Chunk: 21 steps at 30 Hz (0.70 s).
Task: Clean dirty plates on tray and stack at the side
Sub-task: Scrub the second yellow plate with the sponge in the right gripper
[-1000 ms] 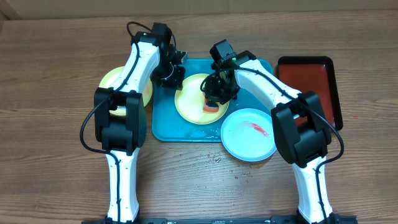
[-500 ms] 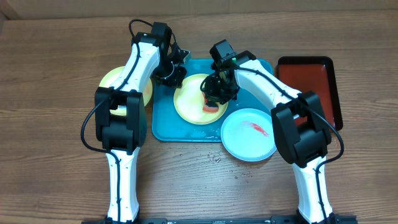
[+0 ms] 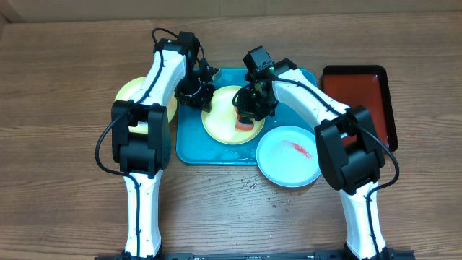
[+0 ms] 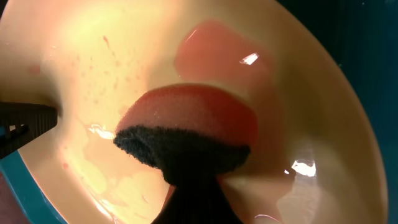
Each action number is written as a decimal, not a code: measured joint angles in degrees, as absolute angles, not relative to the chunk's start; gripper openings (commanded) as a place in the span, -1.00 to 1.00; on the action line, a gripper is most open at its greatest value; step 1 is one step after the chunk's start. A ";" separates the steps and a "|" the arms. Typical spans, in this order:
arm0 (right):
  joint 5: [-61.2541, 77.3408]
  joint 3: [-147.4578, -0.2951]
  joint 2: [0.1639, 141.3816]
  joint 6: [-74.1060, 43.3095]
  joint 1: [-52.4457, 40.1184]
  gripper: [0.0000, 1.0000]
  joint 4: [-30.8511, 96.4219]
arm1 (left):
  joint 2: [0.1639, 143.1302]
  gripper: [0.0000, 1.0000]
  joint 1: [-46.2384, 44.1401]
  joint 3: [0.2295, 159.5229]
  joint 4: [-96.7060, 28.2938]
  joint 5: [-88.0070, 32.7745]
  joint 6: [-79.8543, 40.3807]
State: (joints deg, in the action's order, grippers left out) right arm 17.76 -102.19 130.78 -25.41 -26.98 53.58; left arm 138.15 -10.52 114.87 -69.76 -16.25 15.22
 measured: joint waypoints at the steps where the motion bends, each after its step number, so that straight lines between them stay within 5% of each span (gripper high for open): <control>1: 17.76 -102.19 130.78 -25.41 -26.98 -0.93 53.63 | 138.15 -0.92 -10.52 114.87 -69.73 -16.14 15.35; 11: 17.78 -102.19 130.78 -25.41 -26.98 -0.93 54.13 | 138.15 -0.92 -10.50 114.87 -68.58 -16.10 10.94; 21: 17.28 -107.61 131.28 -24.67 -26.98 -0.93 59.66 | 138.15 -0.92 -8.84 114.87 -67.46 -16.93 -8.97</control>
